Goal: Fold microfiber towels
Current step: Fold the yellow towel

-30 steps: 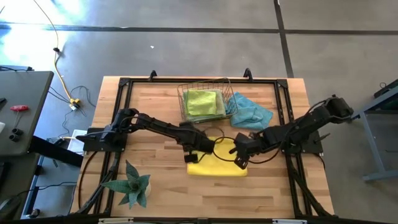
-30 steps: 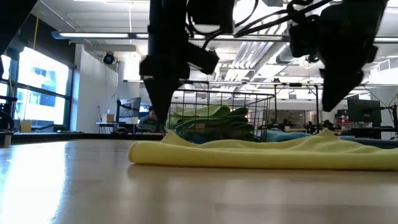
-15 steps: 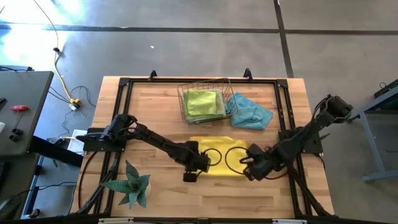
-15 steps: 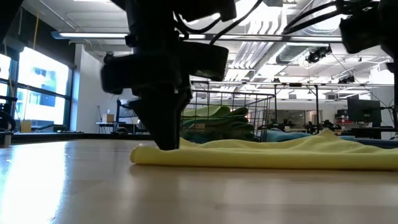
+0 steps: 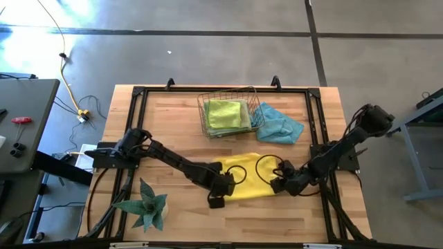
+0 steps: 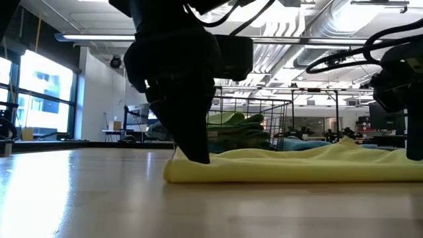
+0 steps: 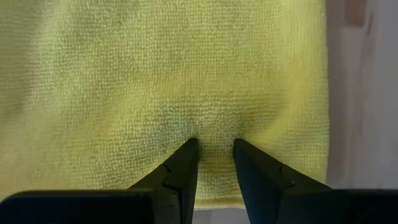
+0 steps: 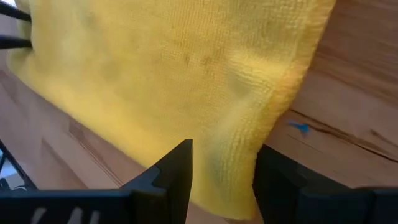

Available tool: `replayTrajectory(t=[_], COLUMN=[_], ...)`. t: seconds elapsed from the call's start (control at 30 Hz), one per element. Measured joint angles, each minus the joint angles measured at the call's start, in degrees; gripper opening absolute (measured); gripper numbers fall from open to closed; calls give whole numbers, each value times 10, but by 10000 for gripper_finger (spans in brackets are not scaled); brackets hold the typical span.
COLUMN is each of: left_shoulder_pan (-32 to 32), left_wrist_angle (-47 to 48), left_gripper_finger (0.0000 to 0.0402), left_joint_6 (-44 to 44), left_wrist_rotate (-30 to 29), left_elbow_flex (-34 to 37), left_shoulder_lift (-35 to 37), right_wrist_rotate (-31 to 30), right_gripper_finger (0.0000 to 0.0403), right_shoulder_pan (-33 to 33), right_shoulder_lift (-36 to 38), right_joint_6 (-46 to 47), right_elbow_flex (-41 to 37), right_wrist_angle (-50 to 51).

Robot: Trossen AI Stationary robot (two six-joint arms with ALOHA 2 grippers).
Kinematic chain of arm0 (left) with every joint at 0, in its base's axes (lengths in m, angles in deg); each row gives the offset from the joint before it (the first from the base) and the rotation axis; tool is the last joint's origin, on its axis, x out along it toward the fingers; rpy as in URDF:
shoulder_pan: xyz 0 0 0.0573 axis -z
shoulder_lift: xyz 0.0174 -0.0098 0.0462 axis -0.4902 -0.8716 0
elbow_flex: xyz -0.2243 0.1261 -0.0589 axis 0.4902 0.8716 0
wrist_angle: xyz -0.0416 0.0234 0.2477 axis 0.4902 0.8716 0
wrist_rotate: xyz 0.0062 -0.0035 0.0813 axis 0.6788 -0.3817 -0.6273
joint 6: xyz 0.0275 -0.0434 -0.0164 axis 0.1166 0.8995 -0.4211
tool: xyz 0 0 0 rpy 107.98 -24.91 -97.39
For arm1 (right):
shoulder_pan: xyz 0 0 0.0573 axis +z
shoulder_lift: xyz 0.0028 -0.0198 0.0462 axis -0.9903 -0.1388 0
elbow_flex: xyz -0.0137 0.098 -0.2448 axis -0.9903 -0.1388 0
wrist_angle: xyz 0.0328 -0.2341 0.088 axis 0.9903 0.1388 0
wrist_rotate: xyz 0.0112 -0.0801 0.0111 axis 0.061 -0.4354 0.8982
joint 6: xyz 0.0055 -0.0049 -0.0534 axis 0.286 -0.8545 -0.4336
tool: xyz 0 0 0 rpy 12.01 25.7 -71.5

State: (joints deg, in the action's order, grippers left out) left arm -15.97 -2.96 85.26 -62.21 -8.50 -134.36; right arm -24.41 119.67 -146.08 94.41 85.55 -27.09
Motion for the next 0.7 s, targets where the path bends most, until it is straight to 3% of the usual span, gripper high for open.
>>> replayTrajectory(t=[0.3, 0.5, 0.7], left_shoulder_pan=[2, 2, 2], left_wrist_angle=[-10, -9, -10], left_gripper_finger=[97, 97, 97], left_joint_6=[28, 49, 65], left_wrist_rotate=[4, 4, 4], left_elbow_flex=[0, 0, 0], left_shoulder_lift=[-1, -1, -2], right_wrist_rotate=[16, 37, -53], right_gripper_finger=[142, 142, 142], right_shoulder_pan=[-15, -17, -18], right_shoulder_lift=[3, 48, 86], right_joint_6=[-4, -40, 11], right_elbow_flex=[-4, -6, -9], right_wrist_angle=[36, 95, 183])
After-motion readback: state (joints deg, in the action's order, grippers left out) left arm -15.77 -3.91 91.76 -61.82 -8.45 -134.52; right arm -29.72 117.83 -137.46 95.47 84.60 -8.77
